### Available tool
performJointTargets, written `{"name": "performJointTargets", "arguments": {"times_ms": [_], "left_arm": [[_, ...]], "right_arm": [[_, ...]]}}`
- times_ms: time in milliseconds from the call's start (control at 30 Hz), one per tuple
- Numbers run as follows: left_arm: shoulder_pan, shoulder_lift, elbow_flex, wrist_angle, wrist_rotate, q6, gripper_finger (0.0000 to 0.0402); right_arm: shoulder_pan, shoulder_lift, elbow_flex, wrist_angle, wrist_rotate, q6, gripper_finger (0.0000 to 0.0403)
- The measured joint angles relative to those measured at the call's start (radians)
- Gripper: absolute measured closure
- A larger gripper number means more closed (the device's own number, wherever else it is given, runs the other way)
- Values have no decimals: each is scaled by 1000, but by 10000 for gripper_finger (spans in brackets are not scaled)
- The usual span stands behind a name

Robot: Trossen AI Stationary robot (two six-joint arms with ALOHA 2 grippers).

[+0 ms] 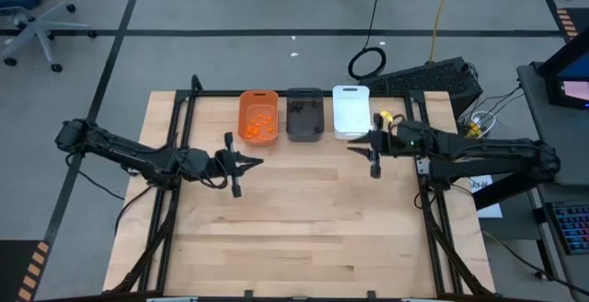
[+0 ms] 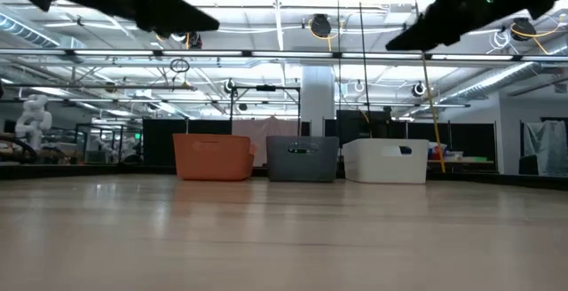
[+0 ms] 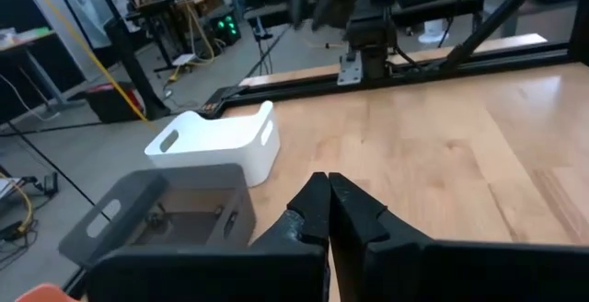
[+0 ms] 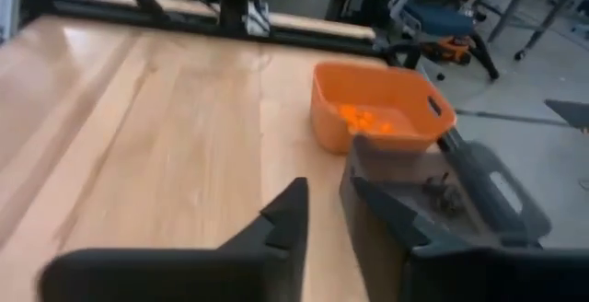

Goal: Sort Halloween decoration
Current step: Return to Home Position

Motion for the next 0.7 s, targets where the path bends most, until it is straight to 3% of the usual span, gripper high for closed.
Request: {"name": "performJointTargets", "arguments": {"times_ms": [200,433,700], "left_arm": [[12,-15,-112,120,0,-20,402],[23,-14,-211,220,0,-74,402],[28,-15,-308,344,21,-81,402]], "right_arm": [[108,-18,-129,143,106,25,396],[172,-19,-237,238,211,58,394],[213,-26,-371,367,208,101,402]]}}
